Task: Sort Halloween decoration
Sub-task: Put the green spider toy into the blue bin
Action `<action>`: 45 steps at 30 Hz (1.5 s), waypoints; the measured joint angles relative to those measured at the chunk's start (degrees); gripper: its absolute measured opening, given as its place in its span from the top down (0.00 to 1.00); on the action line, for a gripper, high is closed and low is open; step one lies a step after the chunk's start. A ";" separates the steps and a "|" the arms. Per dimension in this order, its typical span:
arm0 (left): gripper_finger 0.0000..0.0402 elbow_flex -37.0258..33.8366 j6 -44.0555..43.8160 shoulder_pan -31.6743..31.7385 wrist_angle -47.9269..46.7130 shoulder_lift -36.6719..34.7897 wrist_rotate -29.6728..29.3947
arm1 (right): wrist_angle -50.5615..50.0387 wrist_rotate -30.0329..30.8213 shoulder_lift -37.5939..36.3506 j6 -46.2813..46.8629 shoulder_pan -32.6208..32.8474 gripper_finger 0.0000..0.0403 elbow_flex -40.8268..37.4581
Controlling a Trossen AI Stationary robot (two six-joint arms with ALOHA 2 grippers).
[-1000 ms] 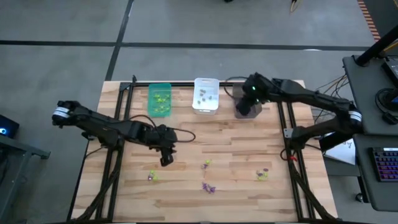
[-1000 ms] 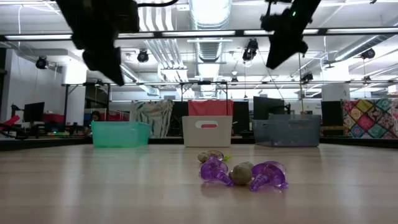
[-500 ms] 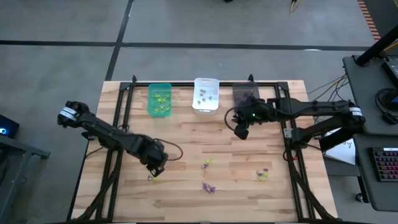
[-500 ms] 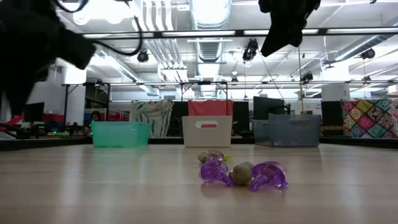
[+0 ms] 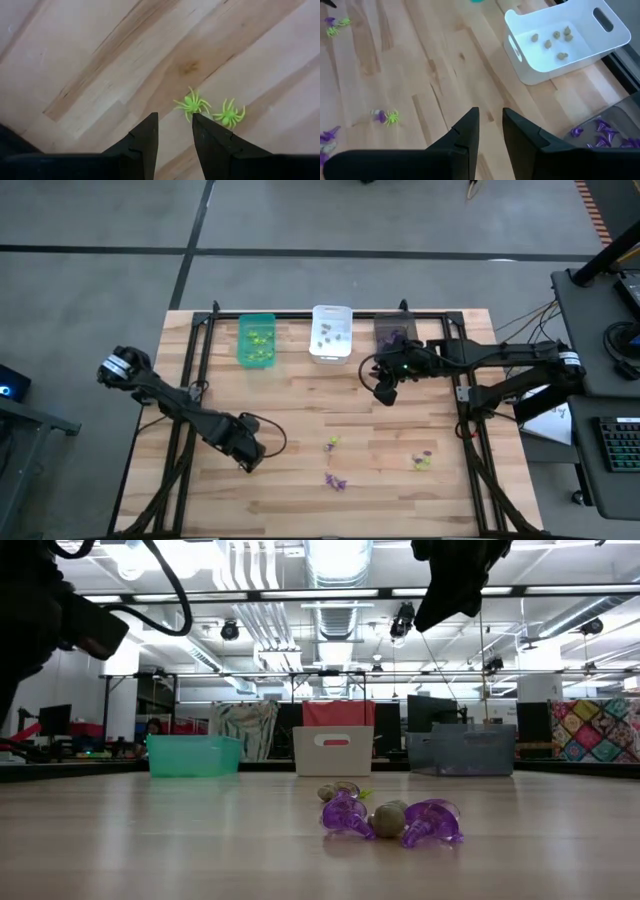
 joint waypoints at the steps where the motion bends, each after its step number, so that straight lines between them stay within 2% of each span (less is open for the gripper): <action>1: 0.74 0.00 -0.31 0.00 0.17 0.26 -0.24 | 0.05 0.00 0.00 0.00 0.00 0.81 0.01; 10: 0.74 0.00 -1.41 -0.75 4.75 3.92 -1.61 | -0.07 -0.02 0.00 -0.04 0.00 0.82 -0.12; 19: 0.59 0.00 -2.42 -1.90 4.94 7.73 -1.38 | -0.02 -0.02 0.00 -0.04 0.00 0.81 -0.14; 24: 0.56 0.00 -2.27 -2.12 4.96 9.09 -1.44 | 0.03 -0.02 0.13 -0.05 0.00 0.83 -0.14; 32: 0.65 -0.09 -1.82 -2.12 5.02 9.76 -2.36 | 0.05 -0.04 0.66 -0.19 0.00 0.83 -0.16; 45: 0.91 -0.09 -0.20 -2.23 5.26 10.40 -4.36 | 0.05 -0.04 1.37 -0.14 0.00 0.83 -0.18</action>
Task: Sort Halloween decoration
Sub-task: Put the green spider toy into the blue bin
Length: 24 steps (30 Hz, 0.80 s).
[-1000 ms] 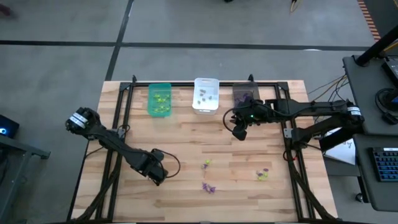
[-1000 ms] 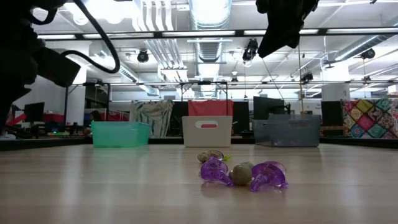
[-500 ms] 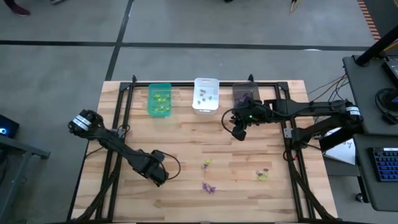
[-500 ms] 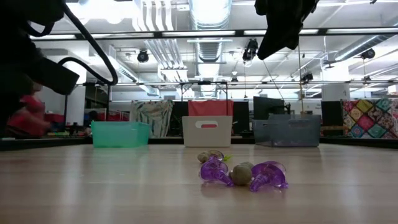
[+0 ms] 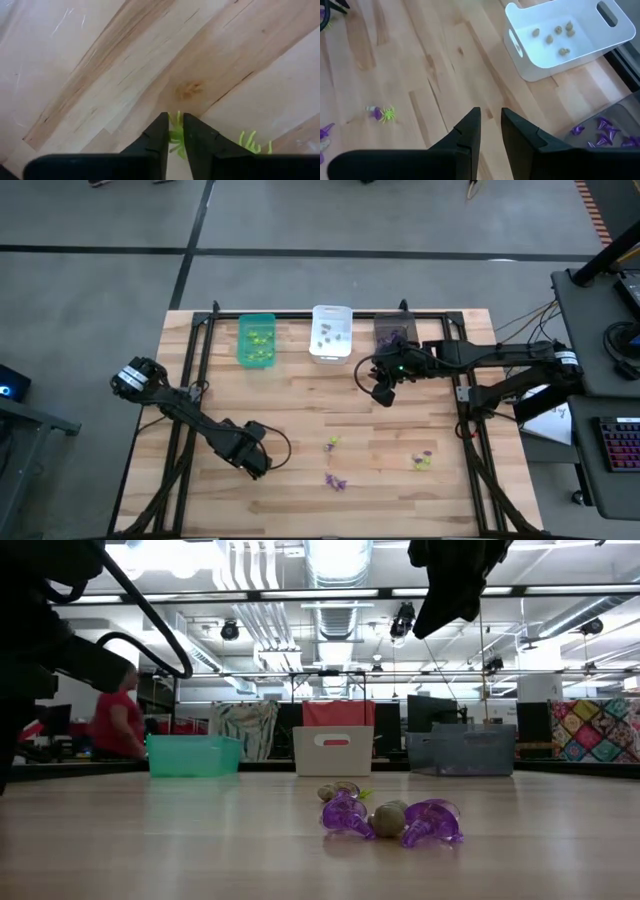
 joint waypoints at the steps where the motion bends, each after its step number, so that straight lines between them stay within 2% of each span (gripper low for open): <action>1: 0.93 0.00 0.12 0.00 -0.02 0.00 -0.13 | 0.00 0.00 0.04 -0.01 0.00 0.83 -0.04; 5: 0.99 0.00 0.36 -0.02 -0.02 0.00 -0.34 | -0.01 0.02 0.14 0.01 0.00 0.83 -0.07; 12: 1.00 0.97 1.77 -0.01 -1.13 -0.17 -0.50 | -0.02 0.00 0.14 -0.04 0.00 0.83 -0.07; 18: 1.00 3.98 3.41 0.05 -5.50 -1.37 -4.41 | -0.05 0.01 0.14 -0.07 0.00 0.83 -0.07; 24: 1.00 7.22 8.09 1.83 -6.93 -4.89 -10.68 | -0.09 -0.01 0.14 -0.07 0.00 0.83 -0.07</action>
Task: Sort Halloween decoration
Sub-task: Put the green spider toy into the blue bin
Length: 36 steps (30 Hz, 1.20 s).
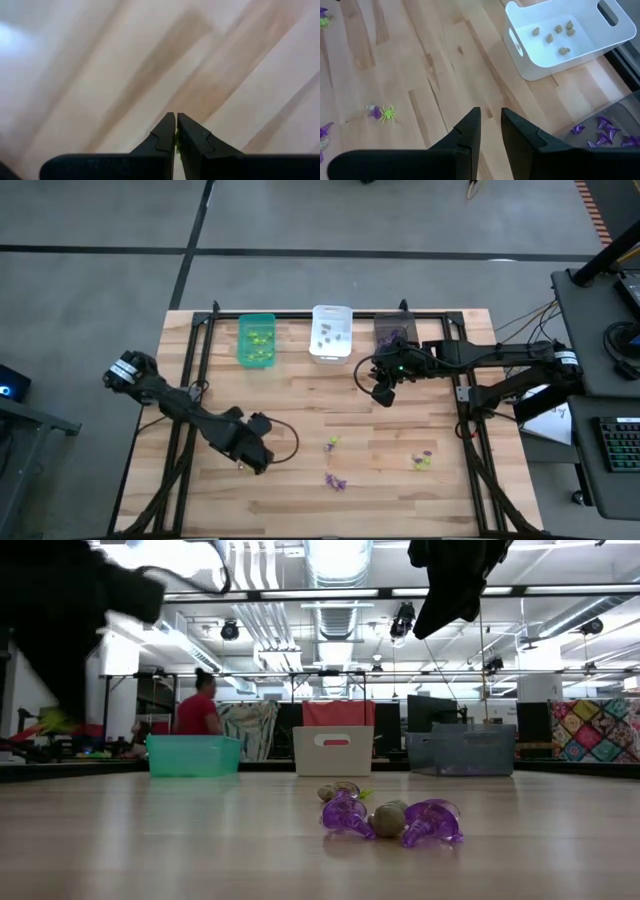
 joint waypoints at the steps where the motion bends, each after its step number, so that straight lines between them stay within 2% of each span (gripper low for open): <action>1: 1.00 0.52 1.35 0.56 0.02 -0.78 -1.38 | -0.02 0.00 0.00 0.00 0.00 0.83 0.00; 5: 1.00 2.13 8.66 3.95 0.11 -4.27 -6.49 | -0.39 -0.05 0.00 0.07 0.00 0.83 0.00; 10: 1.00 2.57 20.12 11.85 0.37 -8.63 -10.29 | -2.31 -0.11 -0.04 1.29 0.00 0.83 0.00; 14: 1.00 2.57 31.39 21.02 0.84 -10.99 -11.30 | -4.34 -0.16 -0.04 3.02 0.00 0.83 -0.02; 19: 1.00 2.57 46.10 35.37 4.68 -12.07 -11.39 | -4.87 -0.18 -0.07 3.97 0.00 0.83 -0.22; 27: 1.00 2.55 61.50 57.25 12.46 -9.66 -8.03 | -4.83 -0.21 -0.07 5.08 0.00 0.83 -0.28; 29: 1.00 2.55 64.11 62.02 14.93 -8.57 -5.52 | -4.80 -0.17 -0.08 5.20 0.00 0.83 -0.28; 33: 1.00 2.55 67.62 69.70 20.41 -5.84 1.02 | -4.76 -0.09 -0.09 5.38 0.00 0.83 -0.33; 36: 1.00 2.55 68.89 72.90 22.69 -3.31 3.29 | -4.76 -0.05 -0.09 6.05 0.00 0.83 -0.33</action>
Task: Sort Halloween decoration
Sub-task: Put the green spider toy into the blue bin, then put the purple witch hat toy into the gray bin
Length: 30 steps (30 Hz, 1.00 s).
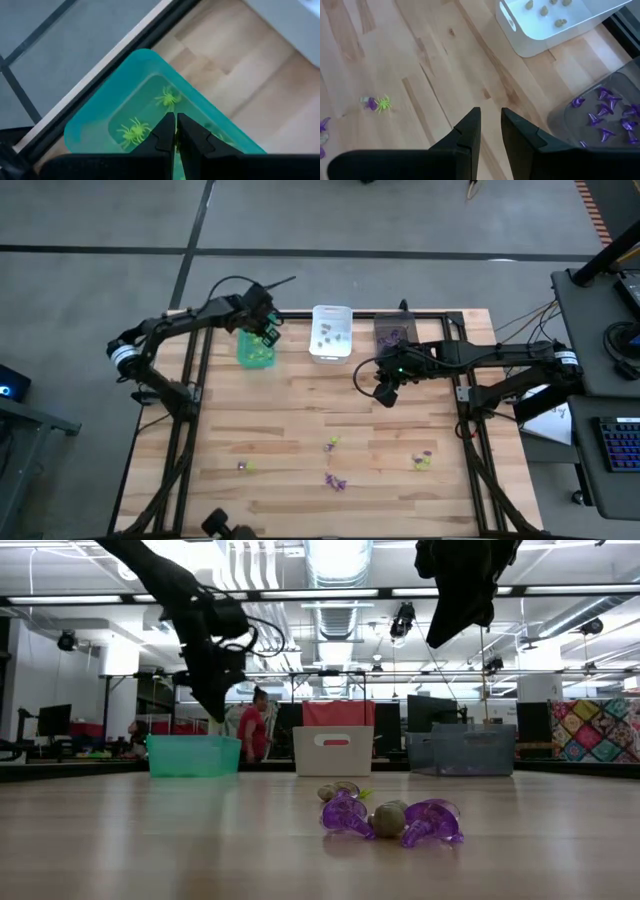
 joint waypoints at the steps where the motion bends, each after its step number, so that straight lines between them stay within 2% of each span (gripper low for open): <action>1: 1.00 0.00 0.32 0.66 0.86 0.74 0.03 | 0.02 0.00 0.00 0.00 0.00 0.83 0.00; 6: 1.00 0.00 1.62 2.48 6.06 4.40 -0.01 | 0.04 0.00 0.00 0.08 0.00 0.83 0.00; 12: 0.98 -0.02 2.04 3.13 6.43 7.34 -0.22 | 0.02 0.00 0.00 0.63 0.00 0.83 0.00; 23: 0.76 0.16 2.49 3.07 5.80 7.50 -0.40 | 0.04 0.00 -0.02 0.71 0.00 0.83 0.00; 30: 0.72 0.74 0.80 -0.70 3.34 3.44 0.06 | 2.00 -0.02 -0.02 1.55 0.48 0.83 -0.77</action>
